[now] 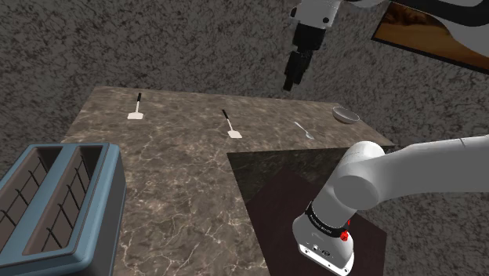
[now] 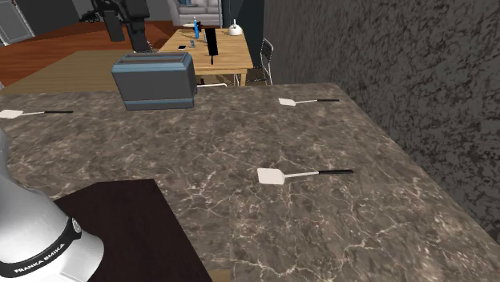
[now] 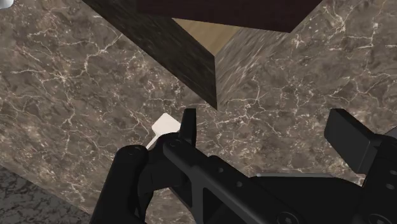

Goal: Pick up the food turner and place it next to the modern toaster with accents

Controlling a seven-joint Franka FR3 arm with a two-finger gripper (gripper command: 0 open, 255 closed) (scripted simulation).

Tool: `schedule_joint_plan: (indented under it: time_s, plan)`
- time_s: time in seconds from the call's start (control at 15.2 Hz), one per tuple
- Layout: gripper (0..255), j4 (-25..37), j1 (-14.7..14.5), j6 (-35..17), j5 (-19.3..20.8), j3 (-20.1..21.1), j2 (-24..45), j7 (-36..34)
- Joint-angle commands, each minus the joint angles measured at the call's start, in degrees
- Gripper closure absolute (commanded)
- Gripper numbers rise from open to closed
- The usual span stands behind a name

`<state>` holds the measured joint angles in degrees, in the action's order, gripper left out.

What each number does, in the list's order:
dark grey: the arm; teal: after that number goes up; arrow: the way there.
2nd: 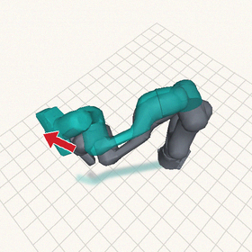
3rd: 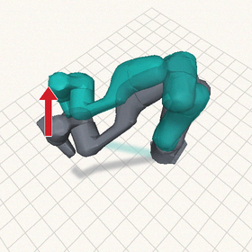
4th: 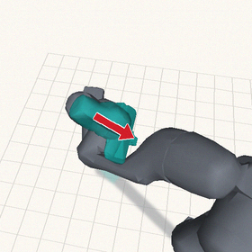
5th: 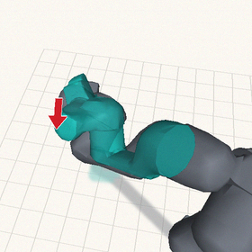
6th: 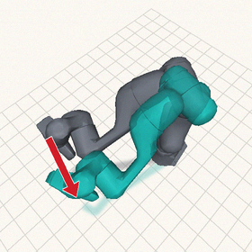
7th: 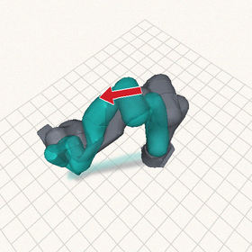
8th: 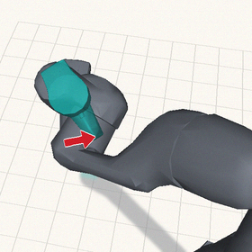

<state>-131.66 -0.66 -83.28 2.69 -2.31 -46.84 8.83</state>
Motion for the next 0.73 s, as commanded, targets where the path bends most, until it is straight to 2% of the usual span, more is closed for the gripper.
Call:
schedule_joint_plan:
  time_s: [0.0,0.66]
  plan:
    - [0,0.0,0.0,0.0,0.0,0.0,0.0,0.0]
    - [0,-4.4,3.3,-19.9,-0.1,-0.6,14.1,-7.7]
